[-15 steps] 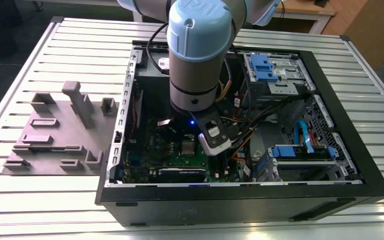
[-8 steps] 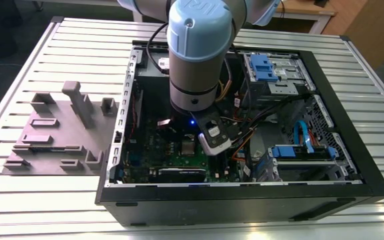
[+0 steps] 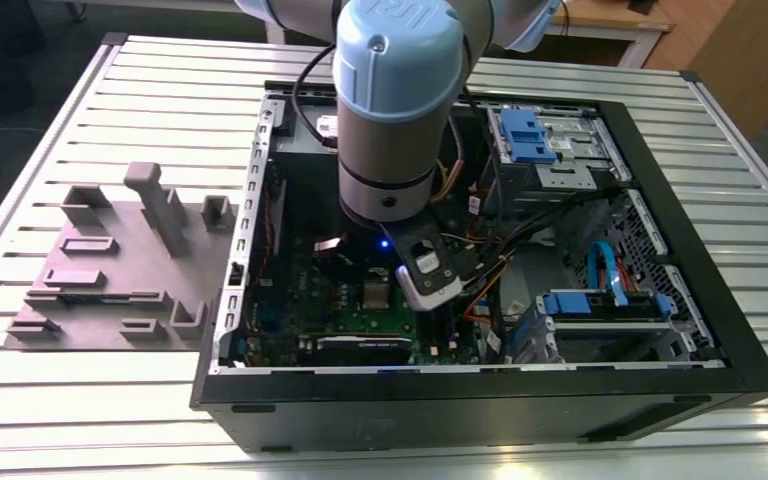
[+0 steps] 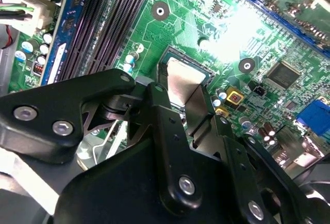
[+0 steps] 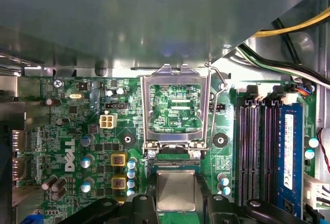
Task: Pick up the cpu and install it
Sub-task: 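Place the cpu into insertion slot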
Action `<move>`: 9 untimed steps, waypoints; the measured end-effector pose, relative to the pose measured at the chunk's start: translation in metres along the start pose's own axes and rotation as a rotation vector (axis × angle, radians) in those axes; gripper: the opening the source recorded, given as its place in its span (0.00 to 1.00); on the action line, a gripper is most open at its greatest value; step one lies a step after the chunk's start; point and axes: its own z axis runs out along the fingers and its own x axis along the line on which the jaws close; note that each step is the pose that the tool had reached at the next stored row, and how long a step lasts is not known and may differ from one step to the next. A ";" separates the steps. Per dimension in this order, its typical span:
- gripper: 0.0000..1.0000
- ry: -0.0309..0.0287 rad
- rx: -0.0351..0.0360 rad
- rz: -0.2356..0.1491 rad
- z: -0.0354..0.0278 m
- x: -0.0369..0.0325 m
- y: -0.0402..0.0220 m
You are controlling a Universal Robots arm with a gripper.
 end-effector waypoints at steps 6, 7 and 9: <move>0.38 -0.0039 -0.0043 0.002 0.0006 0.0013 0.0000; 0.38 -0.0039 -0.0042 0.003 0.0006 0.0014 0.0000; 0.38 -0.0038 -0.0040 0.005 0.0008 0.0014 -0.0001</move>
